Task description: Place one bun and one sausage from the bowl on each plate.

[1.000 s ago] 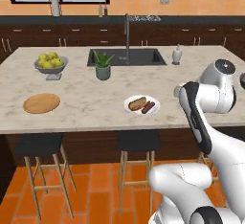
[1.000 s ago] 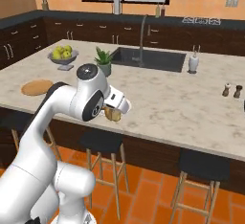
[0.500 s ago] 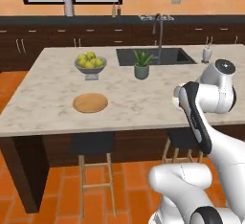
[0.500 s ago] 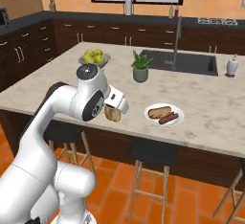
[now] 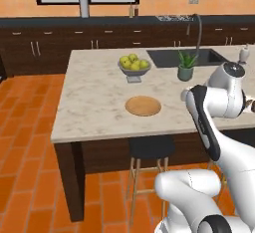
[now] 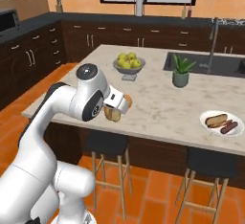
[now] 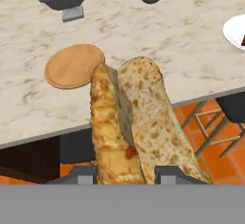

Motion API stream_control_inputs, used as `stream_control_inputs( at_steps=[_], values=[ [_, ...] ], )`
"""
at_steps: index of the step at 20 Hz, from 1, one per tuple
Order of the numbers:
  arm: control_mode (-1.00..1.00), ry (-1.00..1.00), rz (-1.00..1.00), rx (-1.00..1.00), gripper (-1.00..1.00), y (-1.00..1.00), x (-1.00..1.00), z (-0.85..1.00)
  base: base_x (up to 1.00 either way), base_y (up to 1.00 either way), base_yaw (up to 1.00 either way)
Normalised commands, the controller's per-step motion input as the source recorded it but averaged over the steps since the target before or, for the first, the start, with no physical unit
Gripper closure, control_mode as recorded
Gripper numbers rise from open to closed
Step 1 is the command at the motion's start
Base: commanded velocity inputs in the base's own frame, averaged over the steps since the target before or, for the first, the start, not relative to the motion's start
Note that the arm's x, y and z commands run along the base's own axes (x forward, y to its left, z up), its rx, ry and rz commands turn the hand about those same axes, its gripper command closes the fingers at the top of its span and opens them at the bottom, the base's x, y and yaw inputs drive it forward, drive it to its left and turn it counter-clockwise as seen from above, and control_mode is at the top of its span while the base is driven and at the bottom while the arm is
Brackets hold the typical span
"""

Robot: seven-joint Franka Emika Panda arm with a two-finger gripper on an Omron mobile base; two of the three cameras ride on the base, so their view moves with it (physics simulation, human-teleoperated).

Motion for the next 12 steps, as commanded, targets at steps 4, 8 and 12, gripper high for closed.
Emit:
stream_control_inputs(
  at_steps=[4, 8, 12],
  values=[
    [1.00, 0.00, 0.00, 0.00, 1.00, 0.00, 0.00, 0.00, 0.57, 1.00, -0.12],
    [1.00, 0.00, 0.00, 0.00, 1.00, 0.00, 0.00, 0.00, 0.73, 0.89, -0.11],
    [-1.00, 0.06, -0.09, 0.00, 1.00, -0.06, 0.50, -0.22, 0.50, 0.08, -0.07]
  ],
)
